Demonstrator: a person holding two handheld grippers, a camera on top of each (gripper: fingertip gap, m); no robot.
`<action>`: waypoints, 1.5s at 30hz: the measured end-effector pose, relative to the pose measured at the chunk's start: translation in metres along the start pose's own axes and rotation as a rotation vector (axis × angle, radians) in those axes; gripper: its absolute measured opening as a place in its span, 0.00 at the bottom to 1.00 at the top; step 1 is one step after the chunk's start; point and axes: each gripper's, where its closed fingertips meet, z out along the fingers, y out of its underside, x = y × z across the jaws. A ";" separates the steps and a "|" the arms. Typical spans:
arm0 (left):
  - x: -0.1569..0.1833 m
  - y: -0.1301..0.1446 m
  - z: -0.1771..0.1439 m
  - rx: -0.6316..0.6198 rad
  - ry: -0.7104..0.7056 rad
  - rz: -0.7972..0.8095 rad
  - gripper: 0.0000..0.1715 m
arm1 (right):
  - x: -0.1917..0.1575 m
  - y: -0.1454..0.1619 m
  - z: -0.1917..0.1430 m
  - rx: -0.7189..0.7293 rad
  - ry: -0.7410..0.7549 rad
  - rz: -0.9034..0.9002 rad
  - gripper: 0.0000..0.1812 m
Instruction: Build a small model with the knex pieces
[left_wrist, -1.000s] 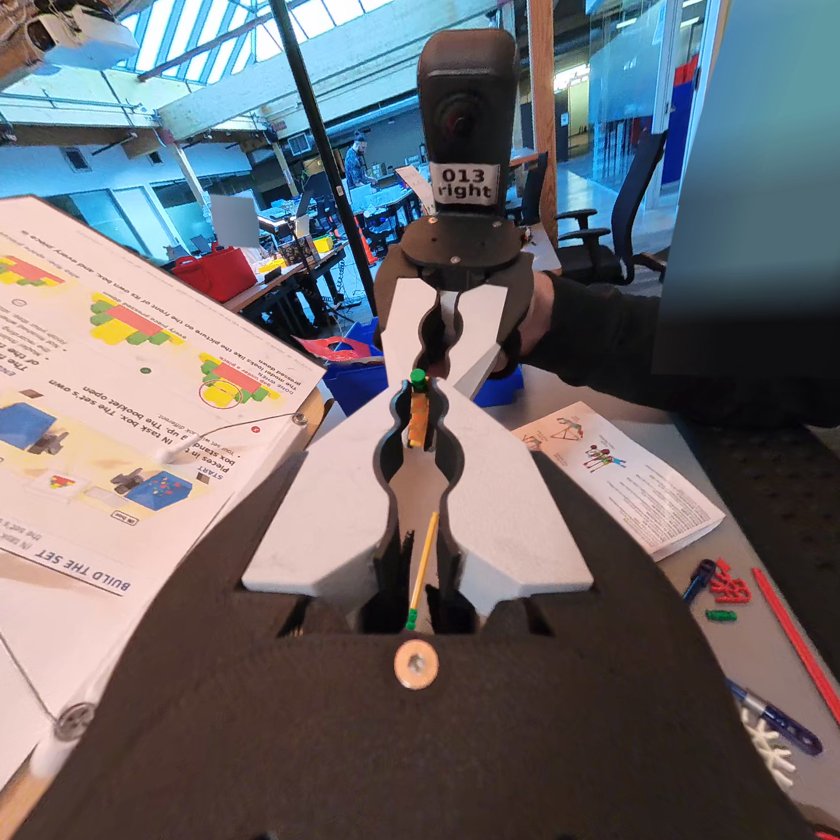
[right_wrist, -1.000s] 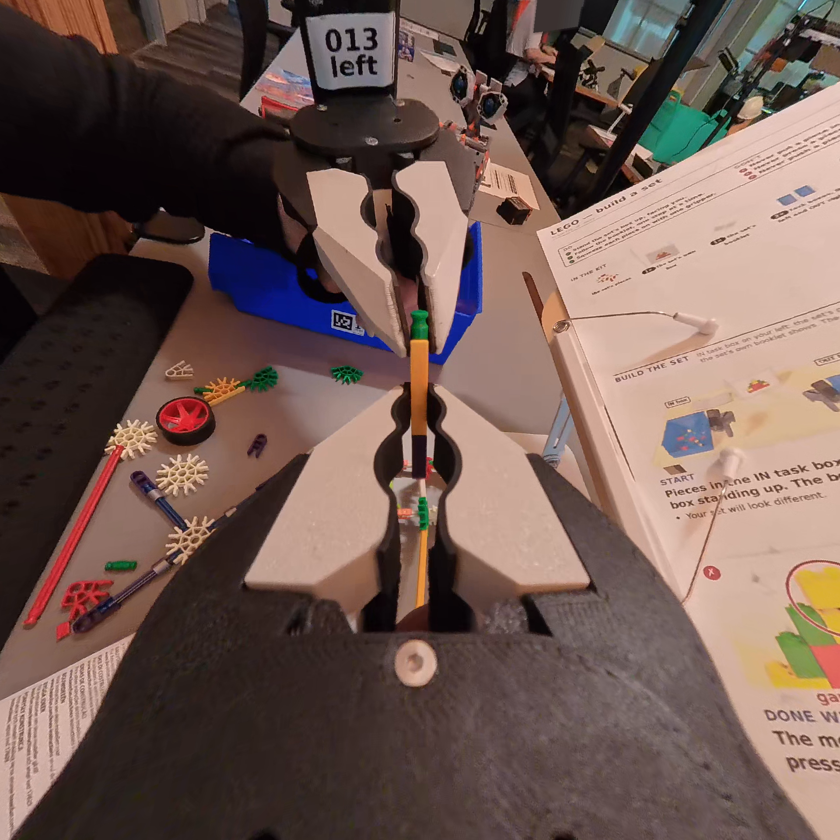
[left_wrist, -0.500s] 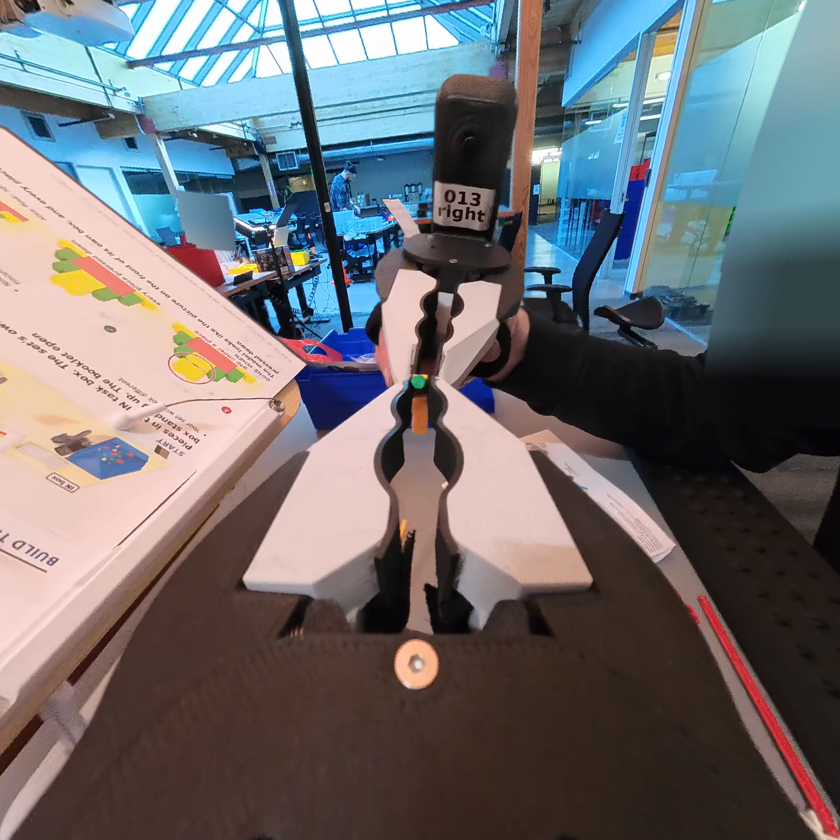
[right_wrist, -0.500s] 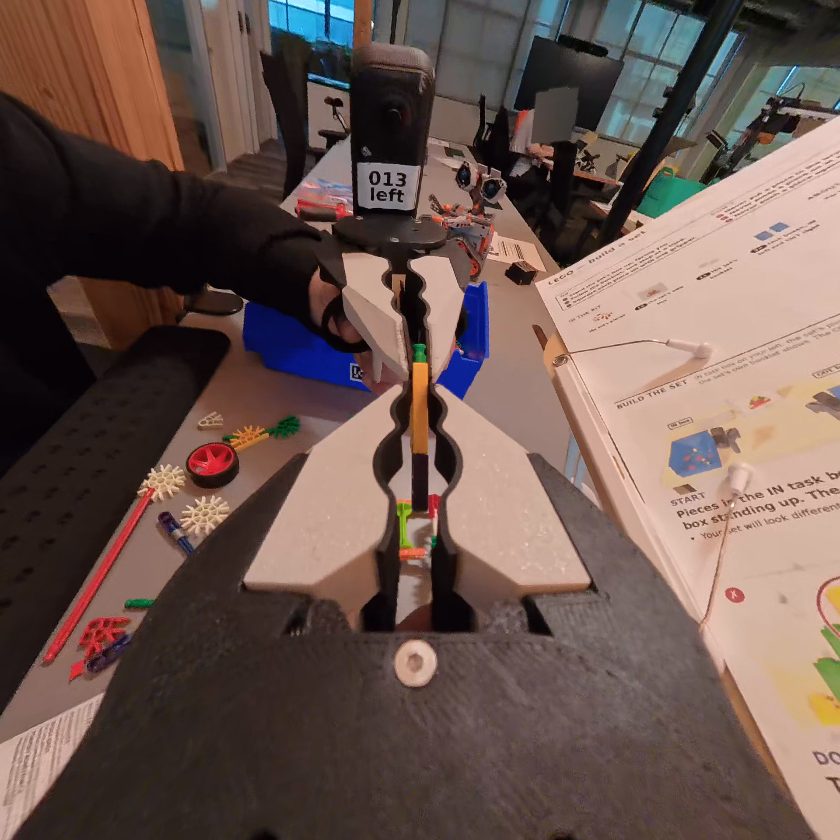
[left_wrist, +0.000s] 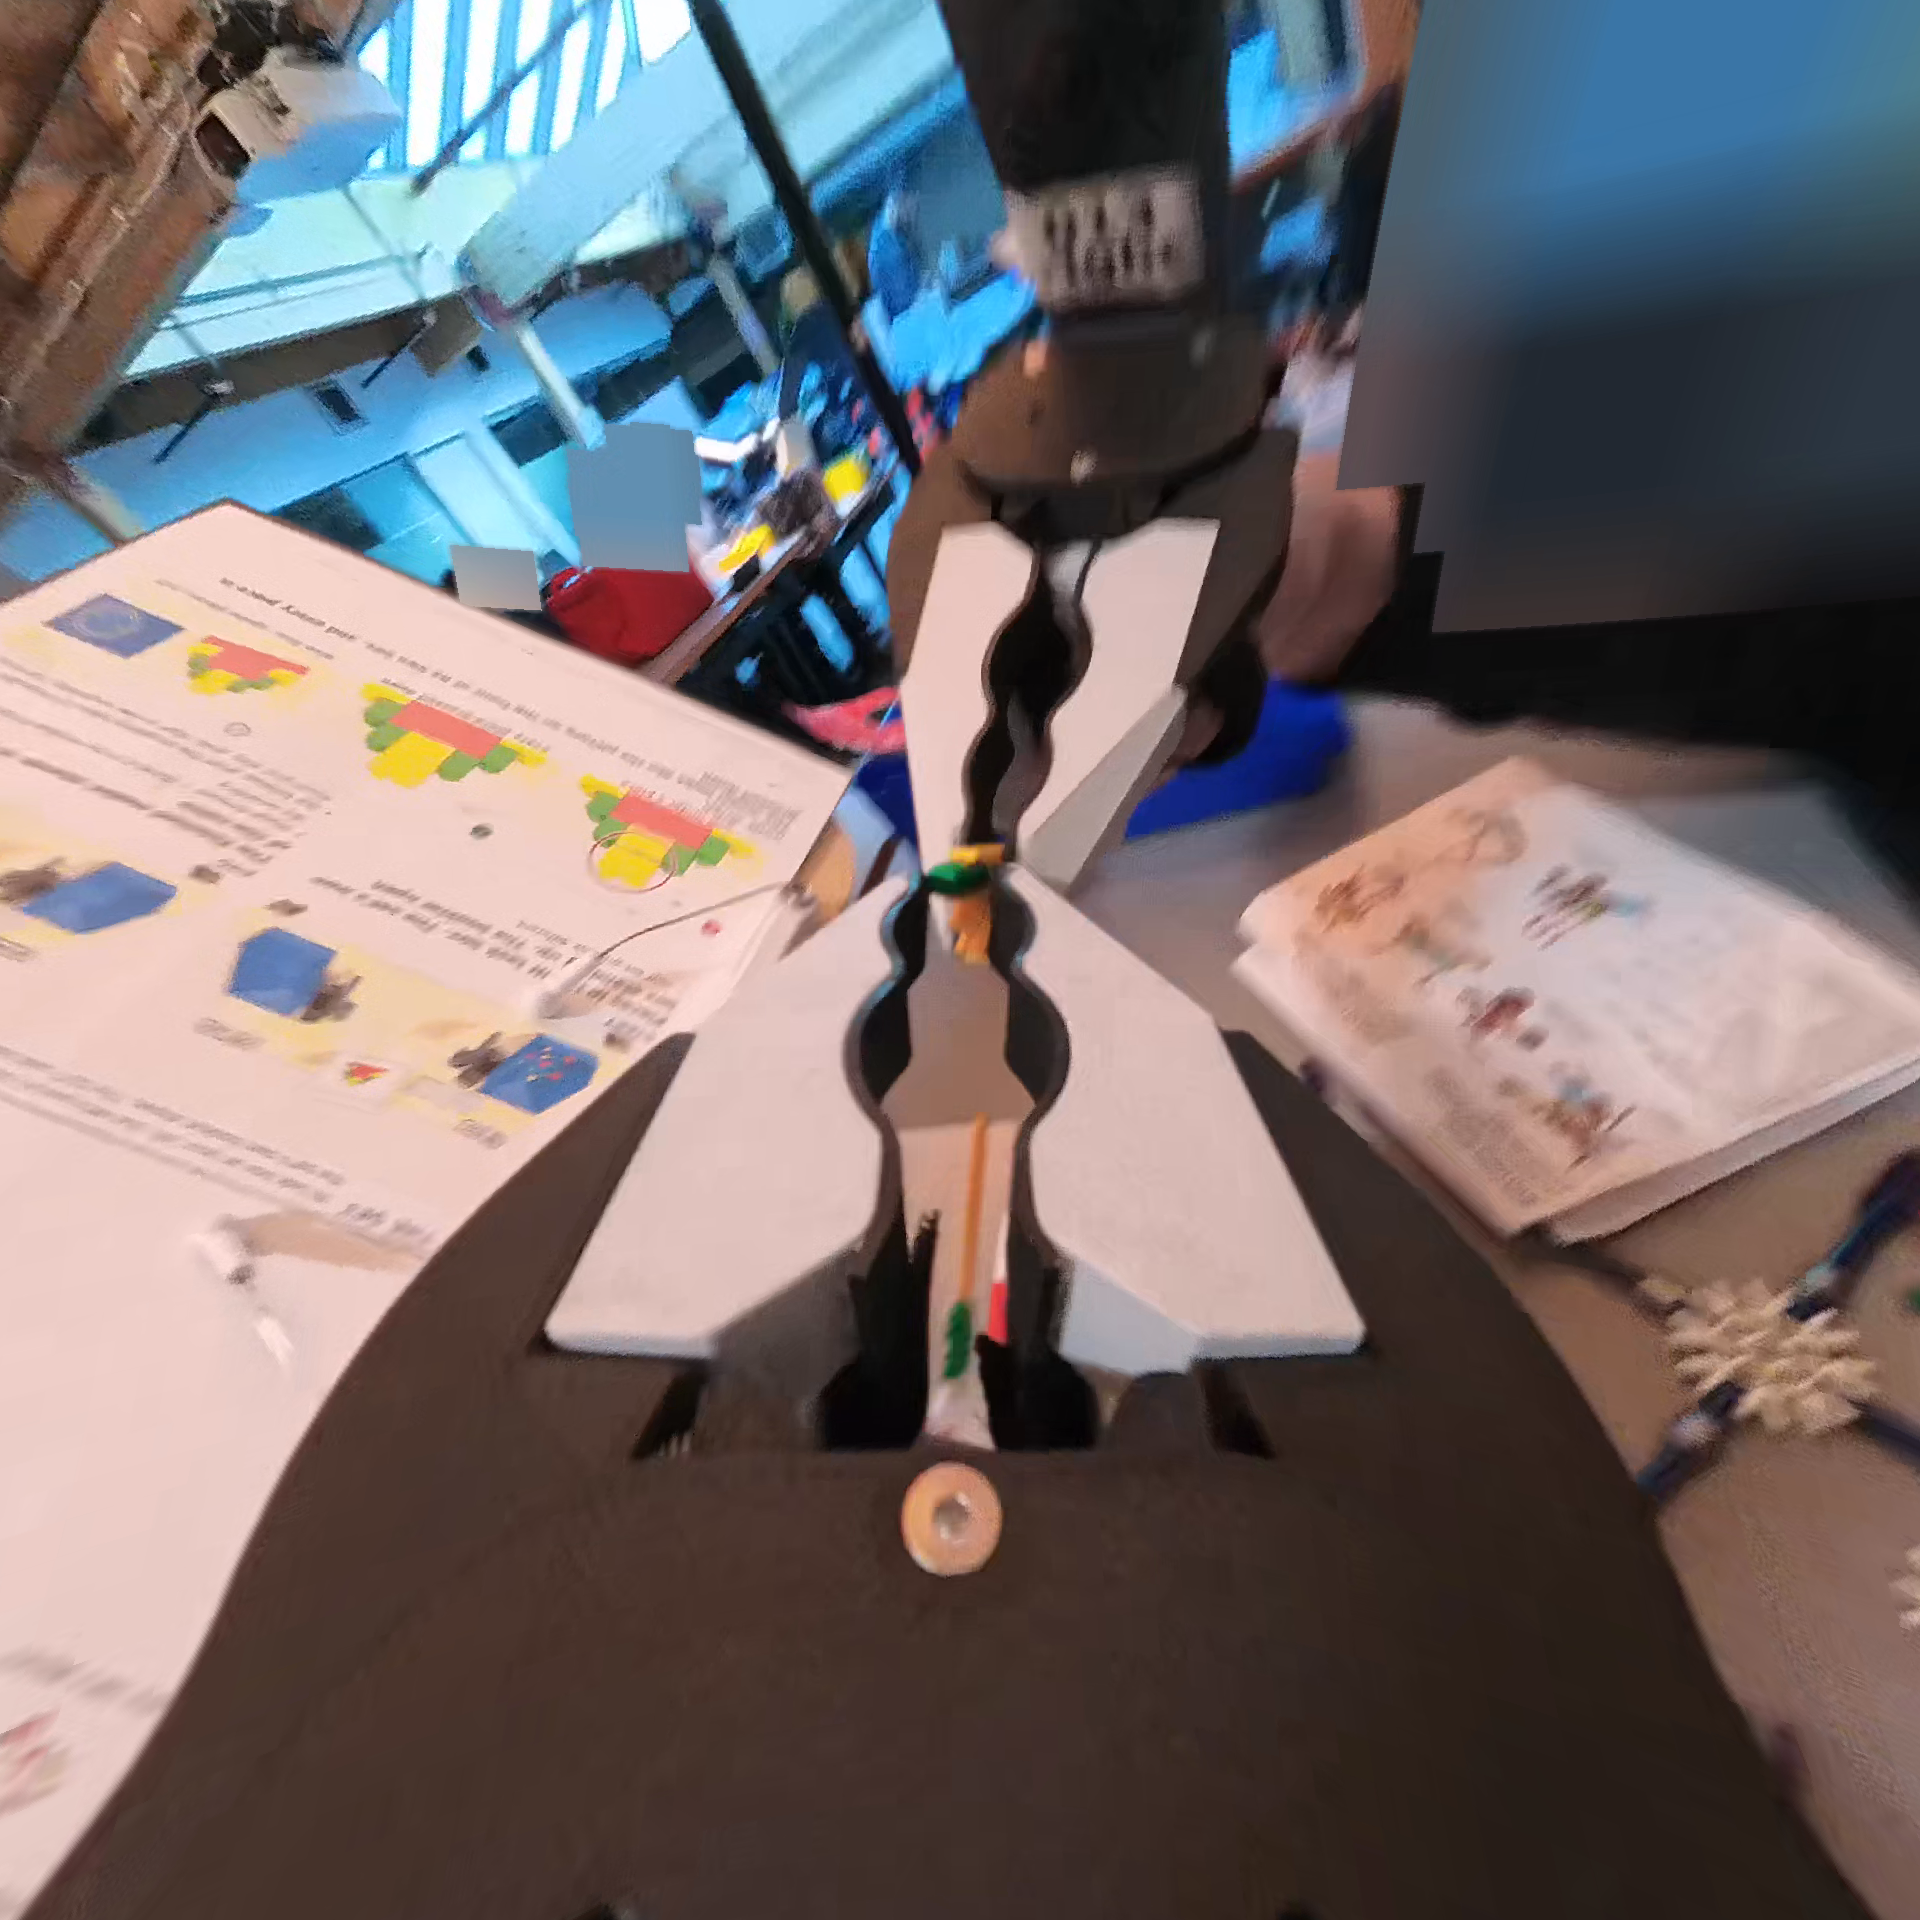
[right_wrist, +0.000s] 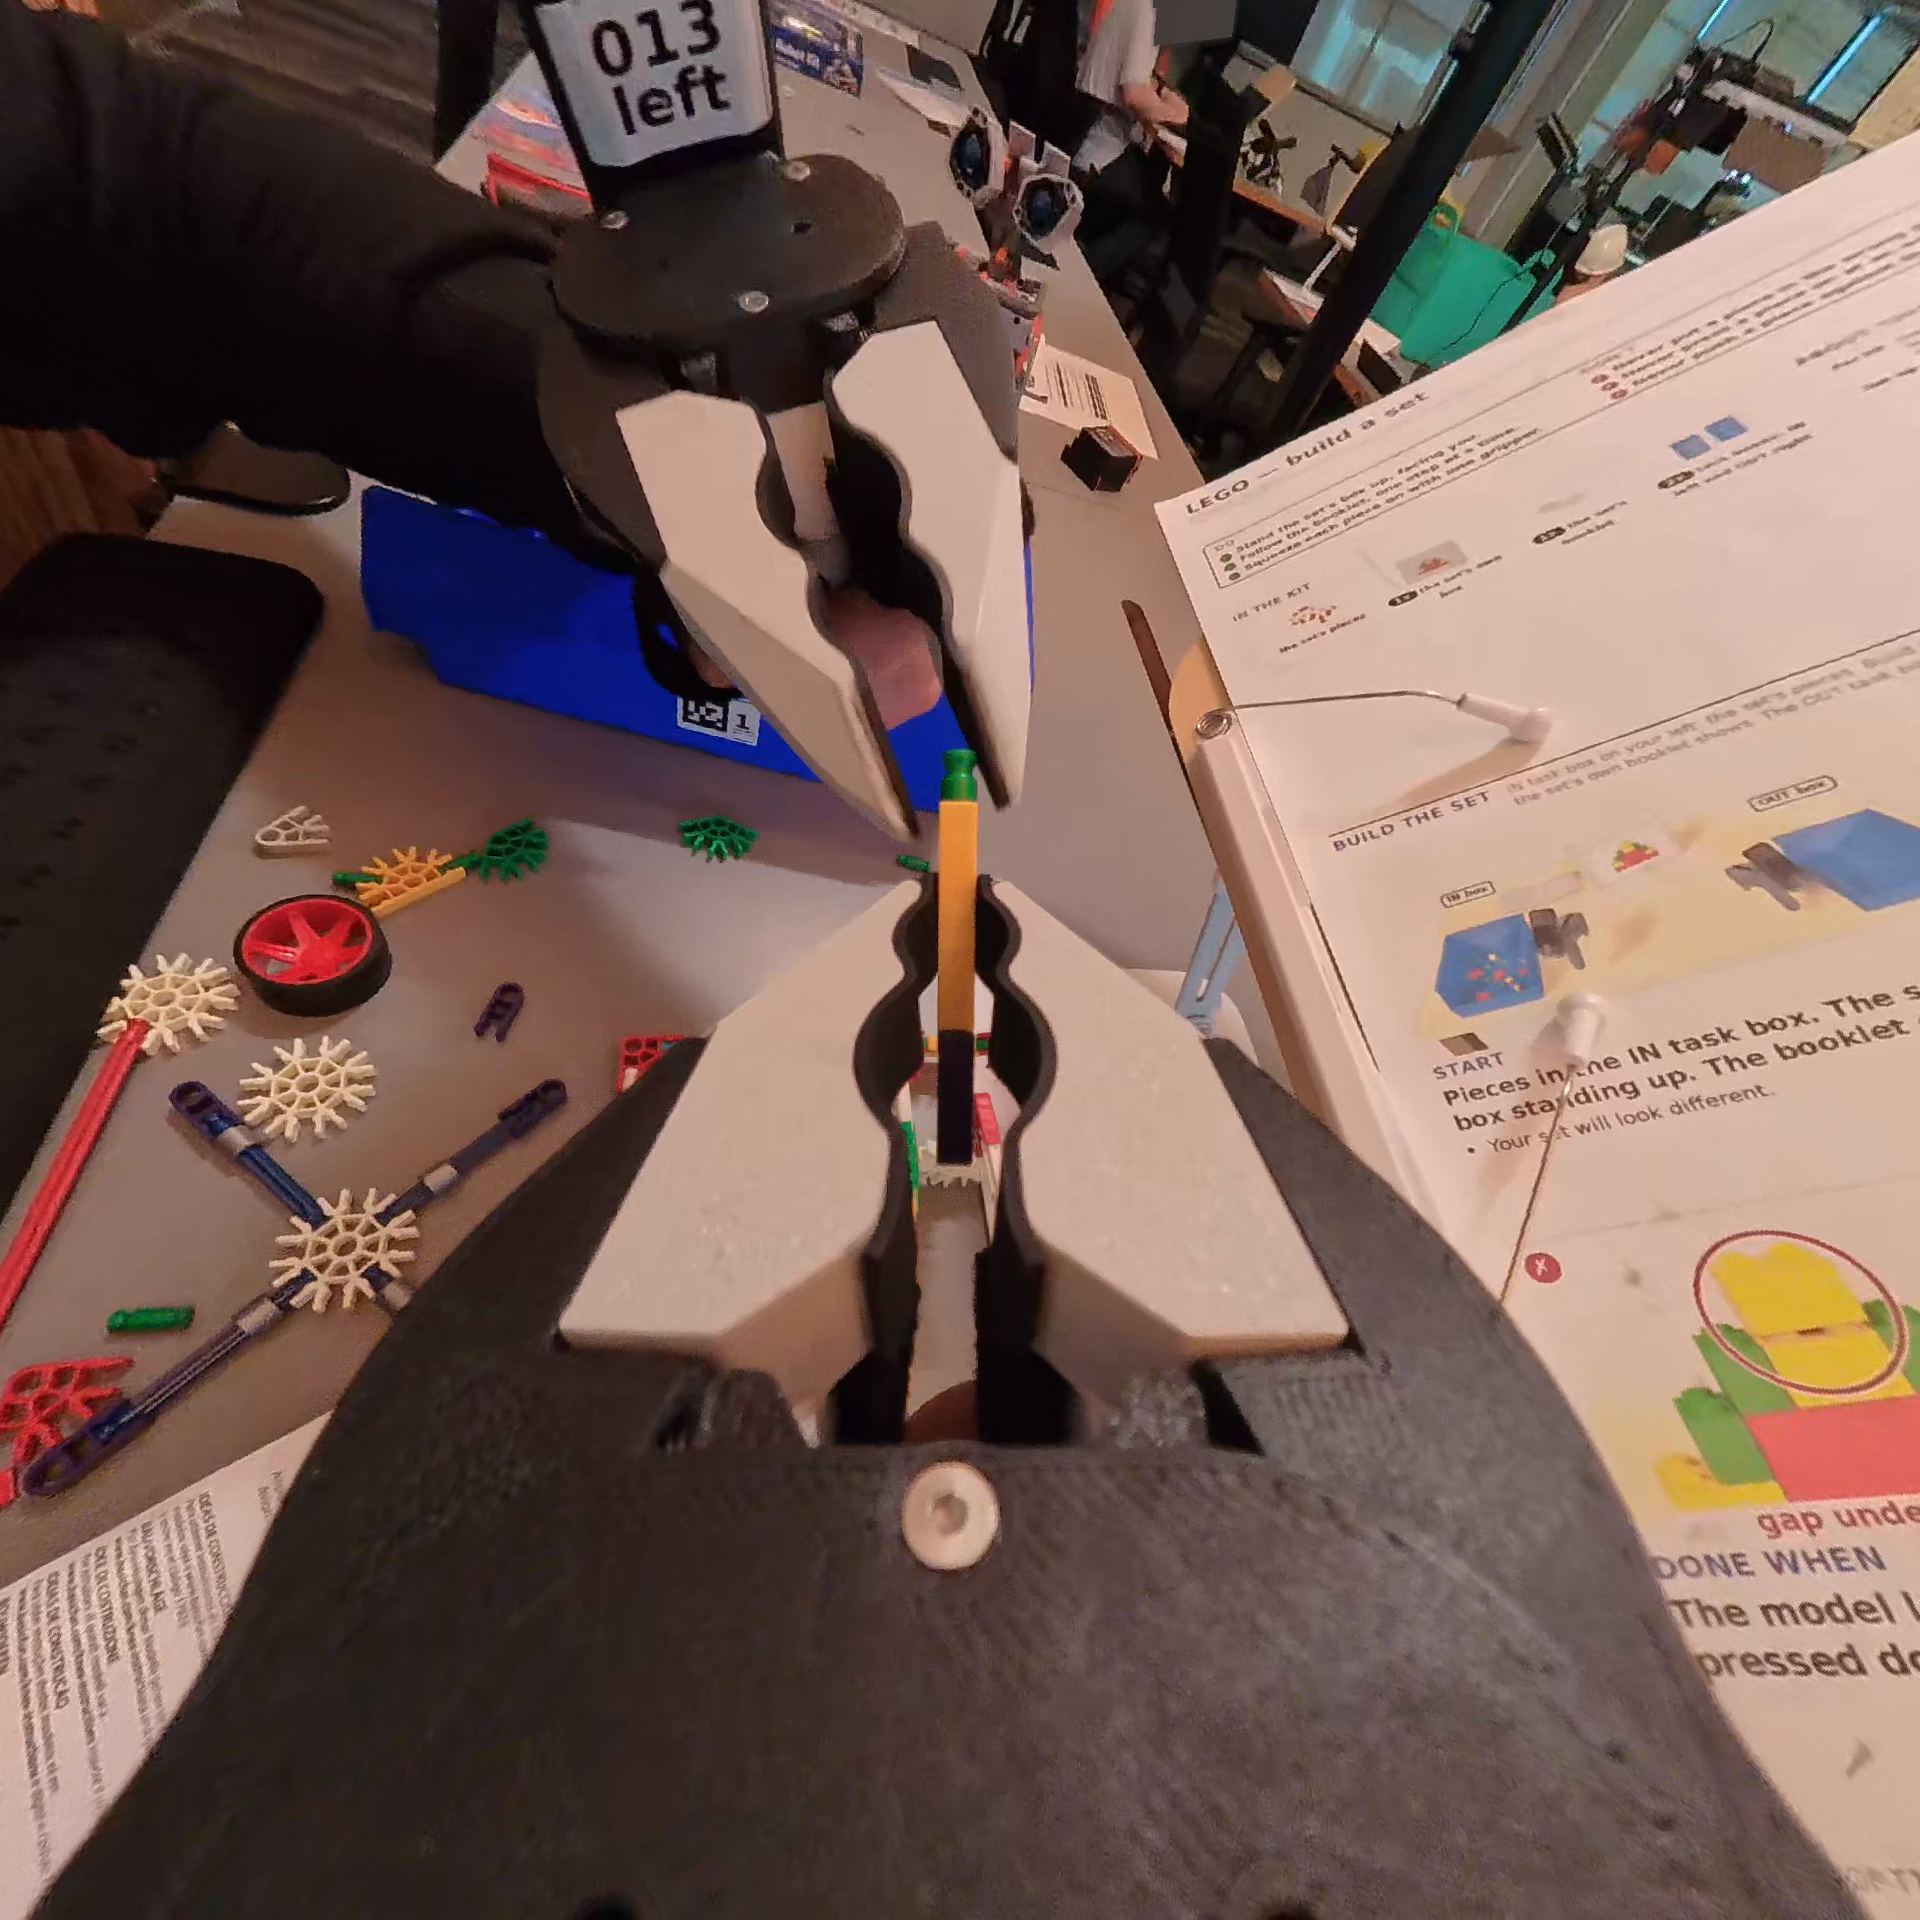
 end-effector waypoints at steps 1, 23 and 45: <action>0.000 0.003 0.001 -0.036 -0.017 0.057 0.05 | 0.000 0.001 0.001 -0.018 0.006 -0.010 0.02; -0.016 0.022 0.000 -0.265 -0.189 0.251 0.04 | 0.019 0.013 0.013 -0.172 0.194 0.001 0.02; -0.047 0.030 0.012 -0.459 -0.412 0.311 0.02 | 0.051 0.019 0.018 0.003 0.259 0.317 0.02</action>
